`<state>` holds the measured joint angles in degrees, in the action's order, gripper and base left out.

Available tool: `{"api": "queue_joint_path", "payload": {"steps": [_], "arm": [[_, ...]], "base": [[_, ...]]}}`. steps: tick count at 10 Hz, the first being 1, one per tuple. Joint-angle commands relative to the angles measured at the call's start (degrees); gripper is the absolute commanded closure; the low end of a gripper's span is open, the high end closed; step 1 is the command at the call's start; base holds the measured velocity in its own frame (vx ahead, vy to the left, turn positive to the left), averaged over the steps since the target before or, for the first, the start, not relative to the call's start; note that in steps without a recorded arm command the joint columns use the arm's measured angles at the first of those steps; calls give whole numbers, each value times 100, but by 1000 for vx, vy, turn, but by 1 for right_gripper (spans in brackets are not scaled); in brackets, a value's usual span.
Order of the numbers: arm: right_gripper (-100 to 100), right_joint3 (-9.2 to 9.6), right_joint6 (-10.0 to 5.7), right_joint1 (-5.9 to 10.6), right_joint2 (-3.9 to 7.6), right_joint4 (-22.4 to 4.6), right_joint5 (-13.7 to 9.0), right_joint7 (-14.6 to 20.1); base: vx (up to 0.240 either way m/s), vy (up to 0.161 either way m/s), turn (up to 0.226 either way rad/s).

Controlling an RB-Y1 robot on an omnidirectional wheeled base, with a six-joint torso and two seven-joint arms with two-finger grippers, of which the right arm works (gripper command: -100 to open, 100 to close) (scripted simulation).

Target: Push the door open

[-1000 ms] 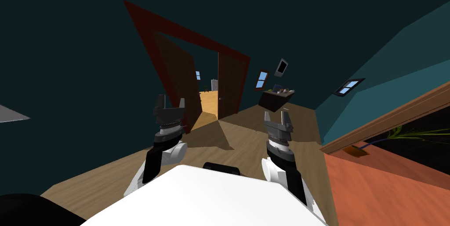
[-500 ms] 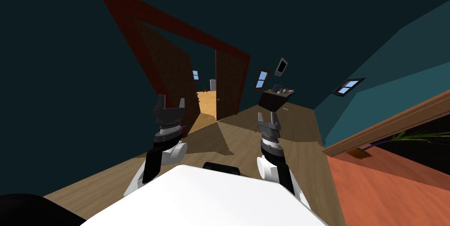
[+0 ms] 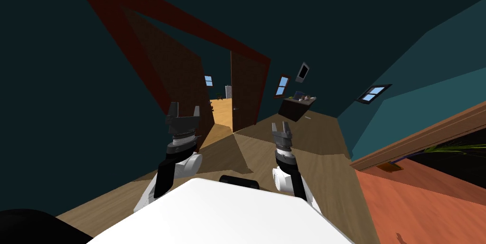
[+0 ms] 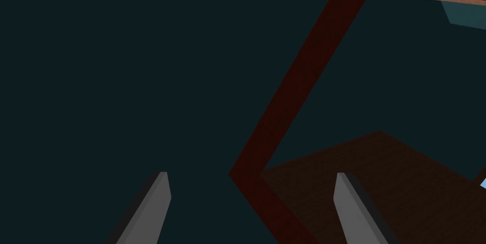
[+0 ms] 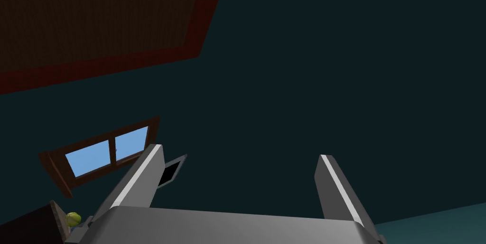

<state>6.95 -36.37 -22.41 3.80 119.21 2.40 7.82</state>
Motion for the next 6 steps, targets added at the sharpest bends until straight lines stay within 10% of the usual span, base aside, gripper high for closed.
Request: {"api": "queue_joint_path", "payload": {"steps": [1,6], "arm": [[-100,58,-40,52,37,-161,-12,19],[-100,372,-92,248,96,-689,-4,28]], "base": [[122,21,-23],[116,11,-37]]}}
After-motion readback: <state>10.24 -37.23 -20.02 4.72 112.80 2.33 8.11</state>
